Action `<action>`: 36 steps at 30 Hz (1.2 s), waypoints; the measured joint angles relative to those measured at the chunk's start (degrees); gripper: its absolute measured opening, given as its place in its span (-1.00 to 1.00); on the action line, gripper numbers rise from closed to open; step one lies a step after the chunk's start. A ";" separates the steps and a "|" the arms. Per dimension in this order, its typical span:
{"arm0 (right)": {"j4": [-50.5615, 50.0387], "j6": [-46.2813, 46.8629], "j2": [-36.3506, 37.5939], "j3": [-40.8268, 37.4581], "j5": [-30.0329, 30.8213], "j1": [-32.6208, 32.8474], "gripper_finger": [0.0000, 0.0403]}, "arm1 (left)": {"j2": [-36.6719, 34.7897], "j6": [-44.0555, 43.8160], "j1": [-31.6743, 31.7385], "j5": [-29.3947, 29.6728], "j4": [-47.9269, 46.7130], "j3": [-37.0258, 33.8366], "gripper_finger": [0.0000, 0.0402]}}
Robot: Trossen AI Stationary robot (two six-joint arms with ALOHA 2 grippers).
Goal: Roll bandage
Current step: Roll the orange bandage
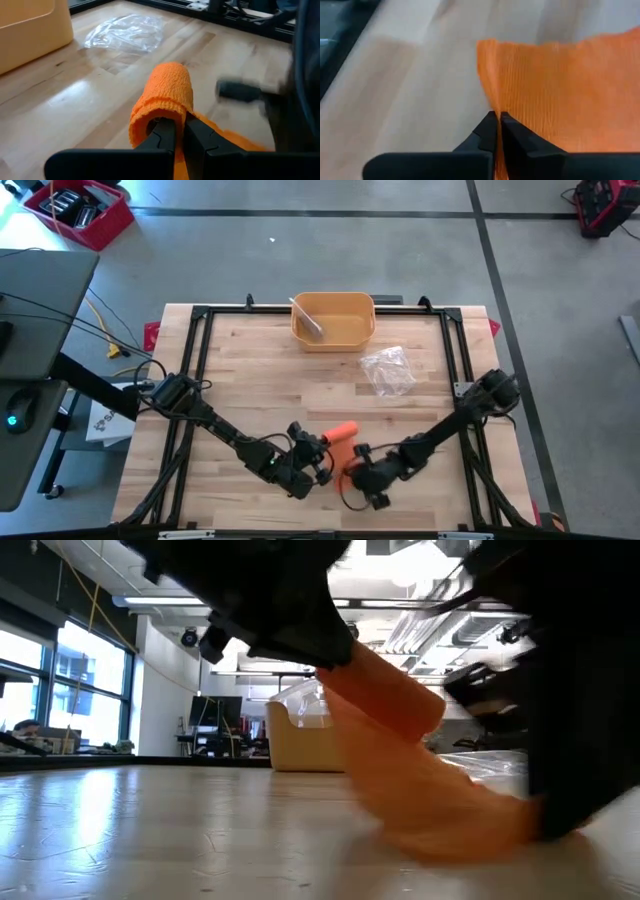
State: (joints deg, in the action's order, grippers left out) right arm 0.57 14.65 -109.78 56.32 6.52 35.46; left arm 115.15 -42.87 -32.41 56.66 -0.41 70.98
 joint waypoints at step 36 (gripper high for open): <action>-10.29 -5.31 17.54 7.16 25.86 19.69 -1.00 | -0.04 47.04 -5.70 -4.64 54.63 0.00 -0.96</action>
State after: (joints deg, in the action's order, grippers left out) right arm -9.72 9.34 -92.24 63.48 32.38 55.14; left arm 115.11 4.16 -38.10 52.02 54.22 70.98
